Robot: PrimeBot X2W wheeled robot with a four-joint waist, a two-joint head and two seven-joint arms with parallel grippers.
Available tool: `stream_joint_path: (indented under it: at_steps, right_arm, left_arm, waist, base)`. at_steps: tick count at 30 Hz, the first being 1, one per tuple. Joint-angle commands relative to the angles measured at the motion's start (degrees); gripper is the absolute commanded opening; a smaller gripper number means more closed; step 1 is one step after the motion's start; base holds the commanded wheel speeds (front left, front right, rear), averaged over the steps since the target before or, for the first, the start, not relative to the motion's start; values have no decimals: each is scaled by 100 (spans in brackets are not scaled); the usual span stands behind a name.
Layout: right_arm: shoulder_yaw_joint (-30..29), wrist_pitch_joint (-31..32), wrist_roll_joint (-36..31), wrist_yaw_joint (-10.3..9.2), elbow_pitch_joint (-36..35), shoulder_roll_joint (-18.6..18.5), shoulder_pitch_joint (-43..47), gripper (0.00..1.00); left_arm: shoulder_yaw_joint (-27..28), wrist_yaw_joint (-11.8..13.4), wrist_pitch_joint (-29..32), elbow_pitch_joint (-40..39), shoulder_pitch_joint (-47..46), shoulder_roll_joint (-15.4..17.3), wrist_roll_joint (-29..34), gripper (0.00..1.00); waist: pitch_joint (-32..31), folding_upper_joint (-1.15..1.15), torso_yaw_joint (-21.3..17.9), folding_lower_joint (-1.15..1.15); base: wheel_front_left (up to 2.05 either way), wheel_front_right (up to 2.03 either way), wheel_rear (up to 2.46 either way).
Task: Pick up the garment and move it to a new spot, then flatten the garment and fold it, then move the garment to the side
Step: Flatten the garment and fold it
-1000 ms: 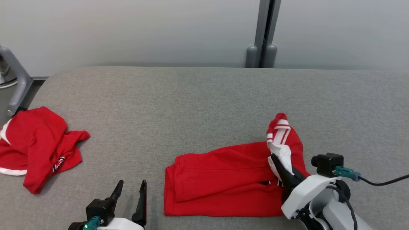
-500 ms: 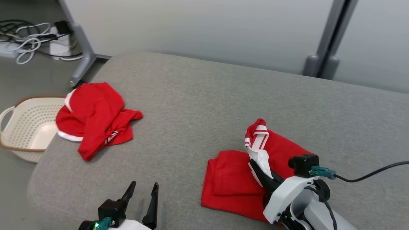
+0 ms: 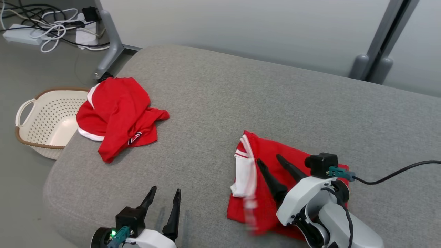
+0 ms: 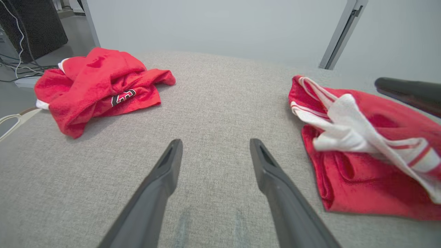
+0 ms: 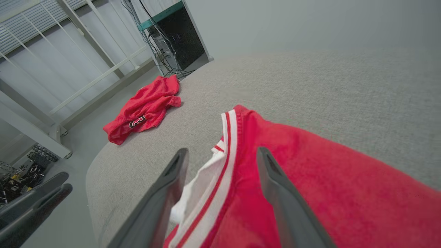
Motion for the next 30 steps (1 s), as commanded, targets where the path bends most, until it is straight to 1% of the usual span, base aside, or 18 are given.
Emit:
stream_joint_path:
  at_steps: [1,6,11,15,20,21,26,30]
  right_arm:
    - [0,-97,5,0,70,-12,-67,100]
    - [-190,-315,-177,0,232,-108,-176,100]
    - [-562,-392,-440,-1,374,-173,-70,100]
    - [-984,-392,-798,-1,234,-261,84,100]
    - [-1538,-387,-1166,-1,15,-264,405,100]
    - [-1681,-388,-1311,-1,-34,-288,521,100]
    - [-2096,-388,-1654,0,-182,-348,777,100]
    - [-2495,-389,-1849,0,-360,-289,974,100]
  left_arm:
    - [12,48,-11,-31,-125,20,-14,100]
    - [60,86,-11,-63,-197,17,20,100]
    - [109,88,-11,-99,-197,20,97,100]
    - [157,85,-10,-110,-181,19,144,100]
    - [290,87,-11,-100,-163,20,121,100]
    - [340,74,-11,-94,-148,20,164,100]
    - [525,72,-11,-99,-87,22,227,100]
    - [694,58,-11,-90,-44,22,269,100]
  waist:
    - [25,0,-101,0]
    - [23,0,-368,0]
    - [2,0,-701,0]
    - [-8,0,-985,0]
    - [-38,0,-1320,0]
    - [-53,0,-1440,0]
    - [-97,0,-1713,0]
    - [-152,0,-1910,0]
  base:
    - [0,0,0]
    - [0,0,0]
    - [0,0,0]
    - [0,0,0]
    - [0,0,0]
    - [0,0,0]
    - [0,0,0]
    - [0,0,0]
